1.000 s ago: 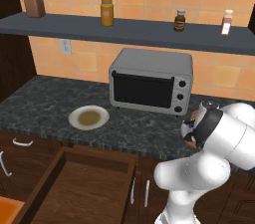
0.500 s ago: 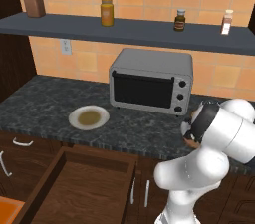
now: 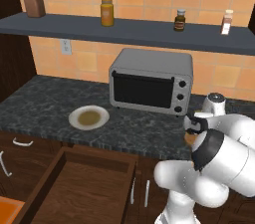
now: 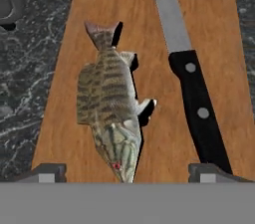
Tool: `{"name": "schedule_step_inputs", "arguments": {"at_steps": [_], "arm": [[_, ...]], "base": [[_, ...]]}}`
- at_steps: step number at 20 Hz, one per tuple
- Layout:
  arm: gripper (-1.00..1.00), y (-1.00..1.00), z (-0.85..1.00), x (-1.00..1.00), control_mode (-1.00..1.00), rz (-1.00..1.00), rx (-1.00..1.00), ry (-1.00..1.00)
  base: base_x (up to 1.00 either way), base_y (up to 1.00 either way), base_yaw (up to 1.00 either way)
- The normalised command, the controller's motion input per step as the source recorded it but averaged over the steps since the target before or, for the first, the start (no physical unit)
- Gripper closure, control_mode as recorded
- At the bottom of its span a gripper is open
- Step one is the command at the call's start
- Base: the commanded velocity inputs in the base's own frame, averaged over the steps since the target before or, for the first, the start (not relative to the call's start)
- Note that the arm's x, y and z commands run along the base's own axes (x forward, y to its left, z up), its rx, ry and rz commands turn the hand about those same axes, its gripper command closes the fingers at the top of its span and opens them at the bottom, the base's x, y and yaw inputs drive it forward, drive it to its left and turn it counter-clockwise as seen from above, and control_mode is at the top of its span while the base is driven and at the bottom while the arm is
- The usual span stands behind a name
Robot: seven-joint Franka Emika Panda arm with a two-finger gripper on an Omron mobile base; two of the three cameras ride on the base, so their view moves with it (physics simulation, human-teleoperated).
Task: Pick up the knife from the drawer and place it on the cutting board. Then place the meat from the plate to the cutting board.
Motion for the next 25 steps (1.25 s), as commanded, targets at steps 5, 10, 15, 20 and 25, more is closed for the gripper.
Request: {"name": "schedule_step_inputs", "arguments": {"at_steps": [5, 10, 15, 20, 25], "arm": [[-1.00, 0.01, 0.89, -0.67, -1.00, 0.00, 0.04, -0.11], [-1.00, 0.03, 0.95, -0.58, -1.00, 0.03, 0.10, -0.11], [-1.00, 0.23, 0.92, -0.51, -1.00, 0.03, 0.11, -0.06], [-1.00, 0.36, 0.81, -0.48, -1.00, 0.03, 0.12, -0.04], [-1.00, 0.35, 0.75, -0.54, -1.00, 0.07, 0.15, -0.03]], "base": [[0.00, 0.00, 0.00], [0.00, 0.00, 0.00], [0.00, 0.00, 0.00], [0.00, 0.00, 0.00], [0.00, 0.00, 0.00]]}}
